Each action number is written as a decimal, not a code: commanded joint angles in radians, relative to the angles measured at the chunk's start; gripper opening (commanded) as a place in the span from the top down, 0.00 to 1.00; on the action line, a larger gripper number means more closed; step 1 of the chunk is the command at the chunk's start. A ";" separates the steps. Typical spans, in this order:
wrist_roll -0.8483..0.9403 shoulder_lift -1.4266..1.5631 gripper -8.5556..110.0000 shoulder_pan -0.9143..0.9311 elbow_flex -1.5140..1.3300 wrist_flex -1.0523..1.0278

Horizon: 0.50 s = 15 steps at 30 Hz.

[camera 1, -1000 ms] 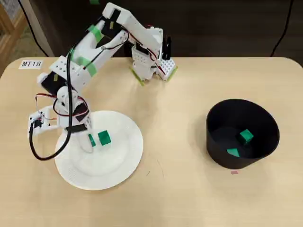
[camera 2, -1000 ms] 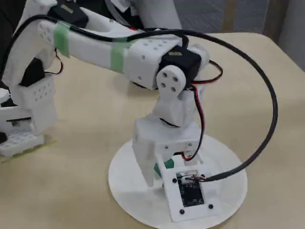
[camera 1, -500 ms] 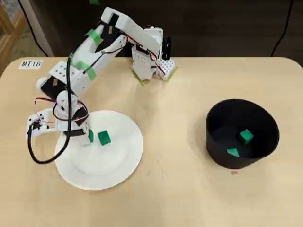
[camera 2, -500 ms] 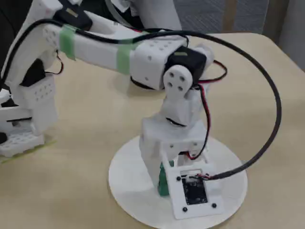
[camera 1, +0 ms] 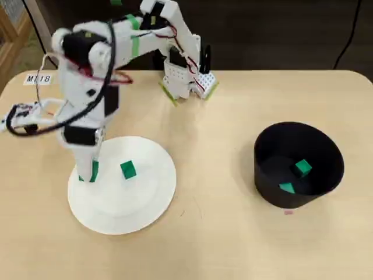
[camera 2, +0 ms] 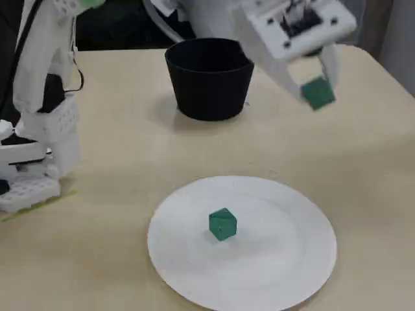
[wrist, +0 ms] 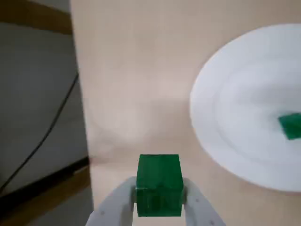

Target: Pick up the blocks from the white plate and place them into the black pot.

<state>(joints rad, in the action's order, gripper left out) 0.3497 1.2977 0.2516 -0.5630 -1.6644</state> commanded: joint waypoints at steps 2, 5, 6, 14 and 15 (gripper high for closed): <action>-0.140 0.137 0.95 -0.288 0.040 0.009; -0.213 0.152 0.95 -0.485 0.038 0.008; -0.229 0.146 0.95 -0.541 0.037 0.008; -0.270 0.215 0.95 -0.816 -0.181 0.132; -0.285 0.293 0.95 -0.830 -0.310 0.210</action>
<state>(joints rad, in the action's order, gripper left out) 0.0859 1.4419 -0.5308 -0.6857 -1.5800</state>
